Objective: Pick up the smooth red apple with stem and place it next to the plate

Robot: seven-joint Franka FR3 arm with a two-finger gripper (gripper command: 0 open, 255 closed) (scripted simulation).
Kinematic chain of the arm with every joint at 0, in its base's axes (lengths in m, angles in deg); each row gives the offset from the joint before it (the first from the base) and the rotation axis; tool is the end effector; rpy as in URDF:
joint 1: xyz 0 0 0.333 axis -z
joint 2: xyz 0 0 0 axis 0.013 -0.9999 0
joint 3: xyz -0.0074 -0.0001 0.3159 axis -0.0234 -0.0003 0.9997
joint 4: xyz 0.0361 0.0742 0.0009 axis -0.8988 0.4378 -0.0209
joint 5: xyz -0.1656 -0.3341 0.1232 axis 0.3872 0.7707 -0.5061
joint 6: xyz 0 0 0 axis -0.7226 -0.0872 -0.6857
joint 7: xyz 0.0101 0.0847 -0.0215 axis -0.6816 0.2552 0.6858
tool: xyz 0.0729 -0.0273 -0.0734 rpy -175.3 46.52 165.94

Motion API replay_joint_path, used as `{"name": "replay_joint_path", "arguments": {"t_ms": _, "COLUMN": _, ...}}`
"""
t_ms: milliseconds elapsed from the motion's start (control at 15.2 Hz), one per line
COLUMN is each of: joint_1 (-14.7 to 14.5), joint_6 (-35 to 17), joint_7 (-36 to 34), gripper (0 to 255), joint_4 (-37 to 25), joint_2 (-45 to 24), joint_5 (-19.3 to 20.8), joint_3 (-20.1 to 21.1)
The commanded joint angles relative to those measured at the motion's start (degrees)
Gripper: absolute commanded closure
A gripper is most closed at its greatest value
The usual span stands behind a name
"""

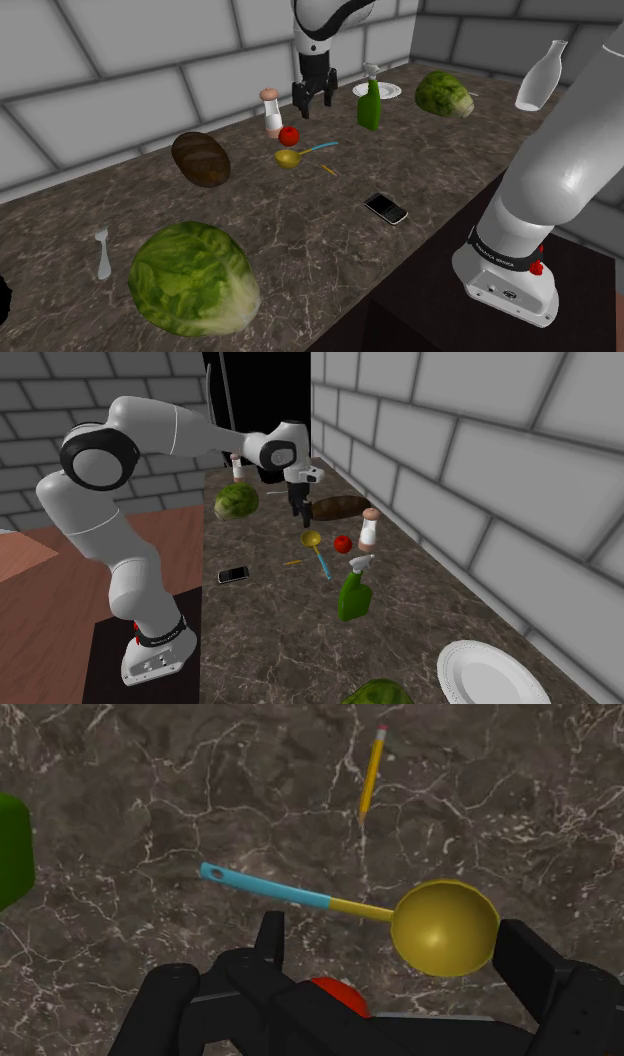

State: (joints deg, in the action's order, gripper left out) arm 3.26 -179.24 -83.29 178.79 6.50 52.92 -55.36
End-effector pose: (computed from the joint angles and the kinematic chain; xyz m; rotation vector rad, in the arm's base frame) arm 0.5147 0.0493 0.4853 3.0989 -0.0654 0.0533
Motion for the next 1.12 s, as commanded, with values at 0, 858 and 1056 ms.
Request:
{"name": "replay_joint_path", "arguments": {"t_ms": 0, "joint_1": 0.3, "joint_6": -1.2, "joint_7": -1.8, "gripper": 0, "joint_4": -3.3, "joint_2": -4.6, "joint_5": 1.4, "joint_3": 0.2}}
{"name": "replay_joint_path", "arguments": {"t_ms": 858, "joint_1": -1.5, "joint_6": 0.4, "joint_7": -11.9, "gripper": 0, "joint_4": -34.2, "joint_2": -35.5, "joint_5": 9.2, "joint_3": -1.8}}
{"name": "replay_joint_path", "arguments": {"t_ms": 1056, "joint_1": -2.1, "joint_6": 2.1, "joint_7": -12.8, "gripper": 0, "joint_4": -41.4, "joint_2": -41.2, "joint_5": 9.9, "joint_3": -2.5}}
